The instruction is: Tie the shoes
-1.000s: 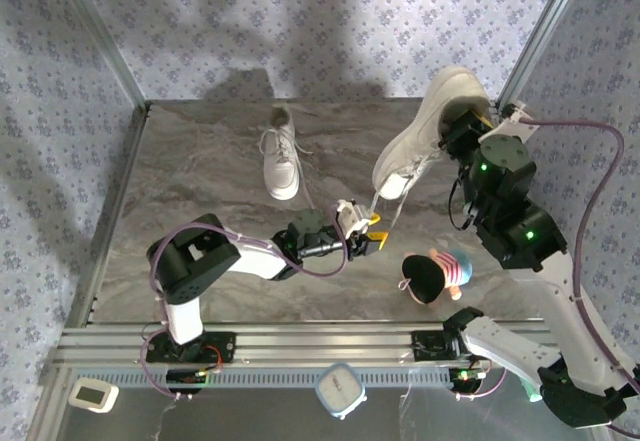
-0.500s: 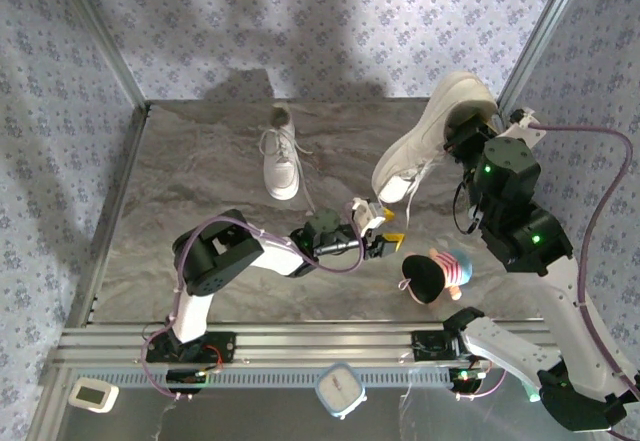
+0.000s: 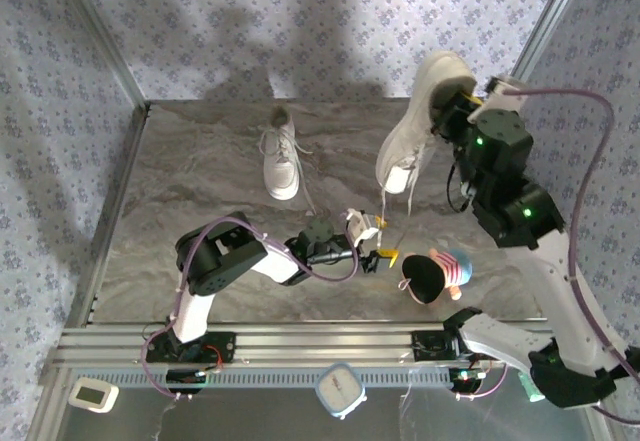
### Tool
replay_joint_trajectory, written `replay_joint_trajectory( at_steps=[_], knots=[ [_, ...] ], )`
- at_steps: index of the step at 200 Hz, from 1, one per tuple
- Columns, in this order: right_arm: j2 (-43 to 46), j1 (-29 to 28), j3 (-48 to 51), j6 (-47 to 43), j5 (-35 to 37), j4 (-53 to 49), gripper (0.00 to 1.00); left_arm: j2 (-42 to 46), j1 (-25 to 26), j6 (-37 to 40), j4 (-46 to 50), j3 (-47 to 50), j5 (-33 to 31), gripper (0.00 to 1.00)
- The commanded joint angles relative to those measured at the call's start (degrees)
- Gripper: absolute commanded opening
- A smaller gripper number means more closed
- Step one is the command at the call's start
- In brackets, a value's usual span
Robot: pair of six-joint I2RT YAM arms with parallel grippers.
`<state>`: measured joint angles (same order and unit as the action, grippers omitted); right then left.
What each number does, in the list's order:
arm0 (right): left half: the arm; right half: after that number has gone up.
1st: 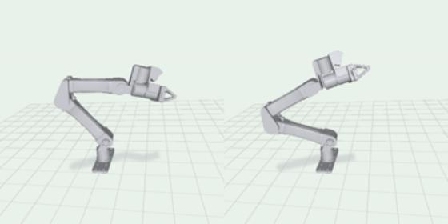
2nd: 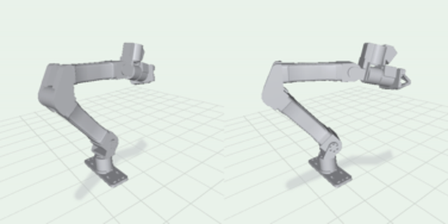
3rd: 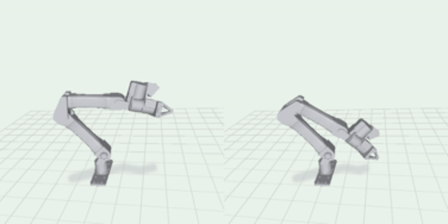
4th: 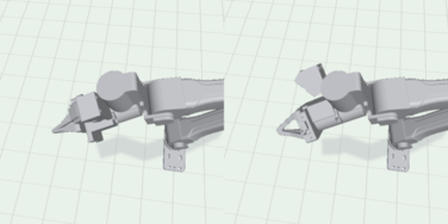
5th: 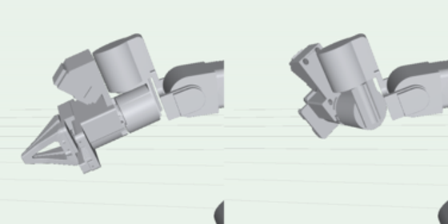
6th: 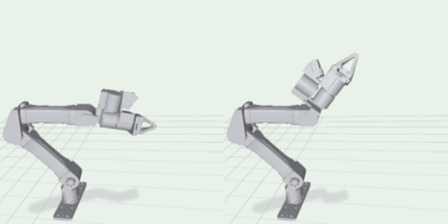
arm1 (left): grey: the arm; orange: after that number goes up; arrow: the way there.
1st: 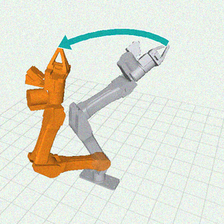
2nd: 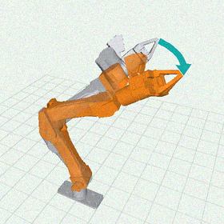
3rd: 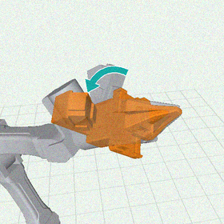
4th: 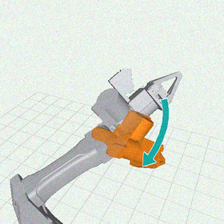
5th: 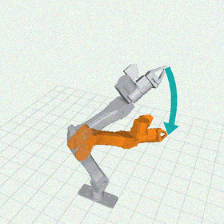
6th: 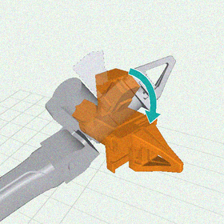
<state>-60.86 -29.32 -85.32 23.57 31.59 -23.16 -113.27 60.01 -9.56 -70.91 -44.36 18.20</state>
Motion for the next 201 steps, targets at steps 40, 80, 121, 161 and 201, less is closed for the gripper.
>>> replay_joint_trajectory(
  at_steps=[40,80,121,161,201],
  knots=[
    [-3.2,-3.5,-4.0,-11.0,-2.0,9.5,0.0,1.8,0.4,1.5,-5.8,-1.1,-2.4,1.0],
    [-5.4,-5.6,-6.1,-12.0,1.0,9.6,0.0,-1.2,0.4,1.0,-6.0,-4.6,-4.7,1.0],
    [-7.1,-7.4,-8.5,-11.9,4.9,10.2,0.0,-4.2,0.9,-0.5,-7.6,-8.3,-6.7,1.0],
    [-7.7,-8.0,-11.2,-11.5,7.1,9.1,0.0,-5.7,1.1,-1.5,-9.1,-9.1,-8.1,0.8],
    [-6.8,-7.5,-11.3,-11.7,9.4,8.2,0.0,-4.3,1.2,-1.1,-9.7,-6.7,-9.5,0.25]
  ],
)
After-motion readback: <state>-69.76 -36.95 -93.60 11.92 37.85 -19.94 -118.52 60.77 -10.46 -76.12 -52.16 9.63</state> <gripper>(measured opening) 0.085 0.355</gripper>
